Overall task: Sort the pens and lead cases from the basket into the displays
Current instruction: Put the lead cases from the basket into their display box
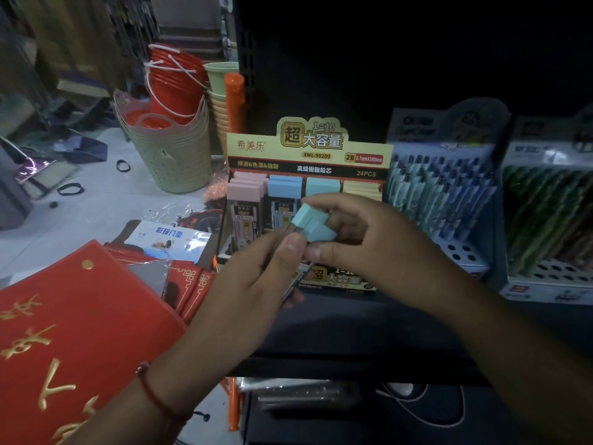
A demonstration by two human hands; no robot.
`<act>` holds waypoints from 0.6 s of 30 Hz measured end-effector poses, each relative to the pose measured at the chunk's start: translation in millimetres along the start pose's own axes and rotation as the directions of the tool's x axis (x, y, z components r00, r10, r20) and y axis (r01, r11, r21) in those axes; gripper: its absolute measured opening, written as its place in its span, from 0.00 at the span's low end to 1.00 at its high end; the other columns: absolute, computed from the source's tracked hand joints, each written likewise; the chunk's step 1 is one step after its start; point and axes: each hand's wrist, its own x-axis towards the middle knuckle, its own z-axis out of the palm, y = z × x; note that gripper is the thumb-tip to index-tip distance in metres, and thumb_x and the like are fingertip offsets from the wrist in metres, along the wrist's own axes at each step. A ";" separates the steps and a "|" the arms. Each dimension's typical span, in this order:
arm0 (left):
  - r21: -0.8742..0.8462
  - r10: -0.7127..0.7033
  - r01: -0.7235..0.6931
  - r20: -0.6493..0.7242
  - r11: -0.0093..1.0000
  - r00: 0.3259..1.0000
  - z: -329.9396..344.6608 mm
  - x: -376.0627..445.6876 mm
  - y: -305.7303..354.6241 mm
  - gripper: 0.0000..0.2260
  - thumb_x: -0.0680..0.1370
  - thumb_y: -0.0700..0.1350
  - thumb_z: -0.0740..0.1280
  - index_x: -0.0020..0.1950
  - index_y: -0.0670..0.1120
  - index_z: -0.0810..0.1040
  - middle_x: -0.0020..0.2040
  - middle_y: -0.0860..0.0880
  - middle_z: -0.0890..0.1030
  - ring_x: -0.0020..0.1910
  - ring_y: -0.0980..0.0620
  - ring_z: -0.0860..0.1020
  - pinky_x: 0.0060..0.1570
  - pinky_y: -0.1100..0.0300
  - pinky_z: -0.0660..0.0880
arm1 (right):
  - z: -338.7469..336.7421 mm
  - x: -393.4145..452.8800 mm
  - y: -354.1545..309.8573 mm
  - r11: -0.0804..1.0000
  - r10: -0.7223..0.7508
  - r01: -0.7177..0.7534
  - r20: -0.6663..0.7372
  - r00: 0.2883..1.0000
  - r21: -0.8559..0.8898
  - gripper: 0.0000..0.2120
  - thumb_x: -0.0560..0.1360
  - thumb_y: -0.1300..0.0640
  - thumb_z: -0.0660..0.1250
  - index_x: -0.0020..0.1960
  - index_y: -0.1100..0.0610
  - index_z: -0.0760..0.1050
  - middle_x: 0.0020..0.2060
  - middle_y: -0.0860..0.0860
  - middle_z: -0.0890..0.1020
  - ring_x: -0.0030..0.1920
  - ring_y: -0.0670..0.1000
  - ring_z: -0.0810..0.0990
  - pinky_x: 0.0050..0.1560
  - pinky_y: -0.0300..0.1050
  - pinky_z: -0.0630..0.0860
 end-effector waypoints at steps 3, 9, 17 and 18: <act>-0.001 -0.002 0.002 0.013 1.000 1.000 2.6 2.4 2.7 0.15 0.78 0.59 0.56 0.56 0.59 0.79 0.46 0.53 0.83 0.40 0.51 0.83 0.37 0.63 0.78 | -3.6 0.7 0.5 1.000 0.004 -0.004 -0.006 1.000 -0.018 0.24 0.71 0.54 0.77 0.64 0.41 0.76 0.48 0.43 0.84 0.51 0.39 0.83 0.56 0.41 0.79; 0.056 0.032 -0.031 -0.016 0.998 0.999 -1.4 1.3 2.1 0.14 0.80 0.56 0.55 0.55 0.59 0.79 0.47 0.60 0.83 0.46 0.60 0.81 0.38 0.67 0.77 | -9.2 5.4 7.1 0.996 -0.002 -0.005 -0.077 0.997 -0.089 0.16 0.72 0.50 0.75 0.58 0.38 0.78 0.46 0.46 0.84 0.48 0.45 0.84 0.55 0.56 0.81; 0.168 0.044 -0.039 -0.022 0.985 0.999 -16.7 2.8 -12.0 0.13 0.82 0.56 0.54 0.51 0.61 0.78 0.40 0.51 0.82 0.36 0.54 0.80 0.36 0.61 0.77 | -19.7 11.5 6.5 0.993 -0.024 0.003 -0.180 0.983 -0.117 0.10 0.74 0.50 0.72 0.55 0.41 0.80 0.46 0.45 0.85 0.45 0.48 0.84 0.47 0.58 0.82; 0.181 0.047 -0.042 -0.020 0.982 0.999 -17.9 3.3 -13.0 0.12 0.82 0.56 0.54 0.51 0.62 0.78 0.40 0.52 0.82 0.36 0.53 0.80 0.36 0.60 0.77 | -20.1 12.3 5.7 0.993 -0.029 0.007 -0.185 0.982 -0.120 0.10 0.75 0.50 0.72 0.55 0.42 0.81 0.46 0.45 0.85 0.44 0.48 0.84 0.47 0.58 0.82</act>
